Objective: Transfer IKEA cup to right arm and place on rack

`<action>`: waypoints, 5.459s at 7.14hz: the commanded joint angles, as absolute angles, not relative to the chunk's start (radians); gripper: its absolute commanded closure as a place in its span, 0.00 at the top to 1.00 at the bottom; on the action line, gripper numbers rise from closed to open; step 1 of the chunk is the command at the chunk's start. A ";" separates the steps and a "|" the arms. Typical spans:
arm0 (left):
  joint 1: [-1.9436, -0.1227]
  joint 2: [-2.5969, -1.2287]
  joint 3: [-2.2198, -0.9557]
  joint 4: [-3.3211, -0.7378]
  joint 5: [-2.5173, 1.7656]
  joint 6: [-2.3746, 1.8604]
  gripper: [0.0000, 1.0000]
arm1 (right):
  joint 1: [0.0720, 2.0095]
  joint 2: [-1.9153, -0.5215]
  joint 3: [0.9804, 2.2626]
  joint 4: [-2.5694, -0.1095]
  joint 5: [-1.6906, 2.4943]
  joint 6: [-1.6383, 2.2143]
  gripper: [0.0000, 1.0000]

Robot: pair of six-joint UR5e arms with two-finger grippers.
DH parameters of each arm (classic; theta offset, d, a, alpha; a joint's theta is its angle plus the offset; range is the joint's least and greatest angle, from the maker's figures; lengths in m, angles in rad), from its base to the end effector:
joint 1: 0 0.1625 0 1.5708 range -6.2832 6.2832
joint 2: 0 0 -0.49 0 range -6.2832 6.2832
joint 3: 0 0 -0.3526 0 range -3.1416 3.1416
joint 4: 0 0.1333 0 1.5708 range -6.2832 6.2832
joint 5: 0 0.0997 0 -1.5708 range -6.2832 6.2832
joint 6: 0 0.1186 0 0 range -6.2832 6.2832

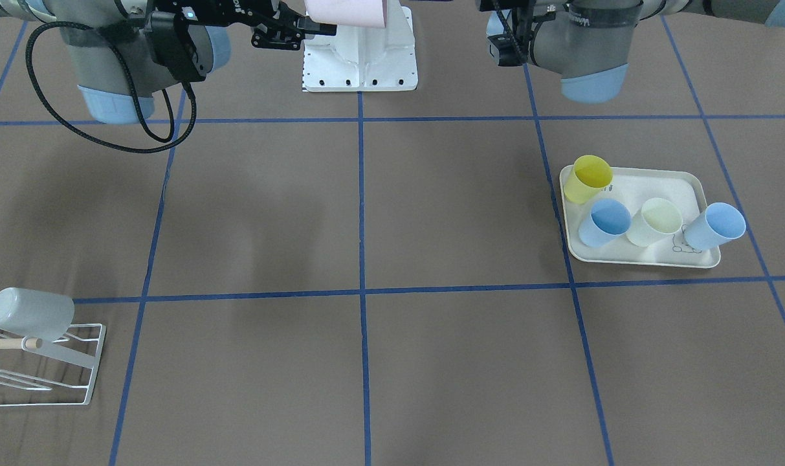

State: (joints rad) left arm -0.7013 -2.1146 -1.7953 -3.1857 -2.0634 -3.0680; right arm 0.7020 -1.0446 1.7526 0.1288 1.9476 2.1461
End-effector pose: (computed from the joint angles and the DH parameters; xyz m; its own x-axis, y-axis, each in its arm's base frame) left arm 0.3372 -0.3858 0.1924 -0.3599 -0.8462 -0.3930 -0.5296 0.5321 -0.6606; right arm -0.3344 -0.4002 0.2082 -0.7000 0.0706 0.7107 -0.0374 0.9901 -0.1352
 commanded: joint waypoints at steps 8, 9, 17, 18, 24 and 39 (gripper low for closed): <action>-0.719 -2.095 -1.818 -3.188 -2.062 -3.057 1.00 | 0.704 -1.054 1.750 0.169 1.948 2.145 0.18; -0.767 -2.062 -1.818 -3.189 -2.072 -3.057 1.00 | 0.710 -1.057 1.753 0.169 1.948 2.145 0.17; -1.052 -1.859 -1.779 -2.796 -2.367 -2.244 1.00 | 1.222 -1.284 1.761 -0.486 2.397 1.394 0.11; -1.054 -1.859 -1.779 -2.752 -2.367 -2.199 1.00 | 1.268 -1.302 1.763 -0.585 2.411 1.325 0.10; -1.054 -1.856 -1.764 -2.712 -2.358 -2.161 1.00 | 1.373 -1.341 1.796 -1.334 2.240 0.470 0.07; -1.054 -1.838 -1.753 -2.714 -2.355 -2.161 1.00 | 1.285 -1.194 1.556 -1.597 2.241 0.204 0.04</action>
State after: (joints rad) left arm -1.0539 -1.8397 -1.7535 -2.7134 -2.3547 -2.1614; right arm 1.2887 -1.2085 1.5734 -1.5974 2.2412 0.2035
